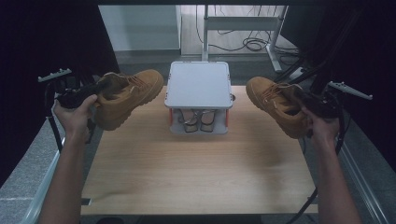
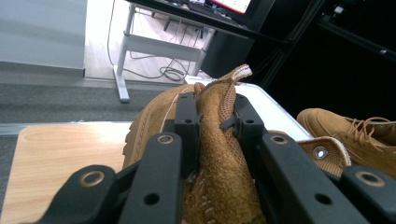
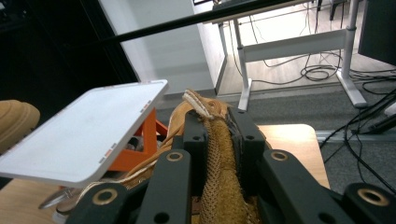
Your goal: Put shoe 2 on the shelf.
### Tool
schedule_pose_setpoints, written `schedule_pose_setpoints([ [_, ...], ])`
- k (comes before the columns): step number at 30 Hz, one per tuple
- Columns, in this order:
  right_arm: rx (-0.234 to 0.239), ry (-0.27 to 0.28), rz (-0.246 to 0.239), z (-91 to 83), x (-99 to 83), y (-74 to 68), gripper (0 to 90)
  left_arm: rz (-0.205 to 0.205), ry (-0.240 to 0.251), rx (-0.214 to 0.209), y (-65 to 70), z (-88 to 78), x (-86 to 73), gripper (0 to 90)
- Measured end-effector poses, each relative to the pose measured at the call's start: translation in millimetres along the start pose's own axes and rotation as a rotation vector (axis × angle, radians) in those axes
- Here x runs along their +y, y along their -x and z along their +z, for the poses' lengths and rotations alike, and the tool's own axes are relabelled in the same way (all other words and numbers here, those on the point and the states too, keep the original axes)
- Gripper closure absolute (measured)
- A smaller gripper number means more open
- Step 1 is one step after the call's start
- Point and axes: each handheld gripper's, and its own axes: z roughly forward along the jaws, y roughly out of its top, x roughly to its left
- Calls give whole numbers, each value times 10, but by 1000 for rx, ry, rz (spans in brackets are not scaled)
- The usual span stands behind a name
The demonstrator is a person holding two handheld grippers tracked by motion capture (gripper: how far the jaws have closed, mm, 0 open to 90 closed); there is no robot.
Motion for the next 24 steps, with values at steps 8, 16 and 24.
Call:
schedule_pose_setpoints([
  [8, 5, 29, -15, -53, 141, -116, 790, 1, 15, -16, 81, 9, 65, 762],
  [16, 25, 53, -16, -60, 288, -290, 790, 10, 29, -22, 182, 47, 161, 762],
  [24, 49, 75, -11, 12, 384, -492, 790, -2, 35, -39, 275, 161, 199, 761],
])
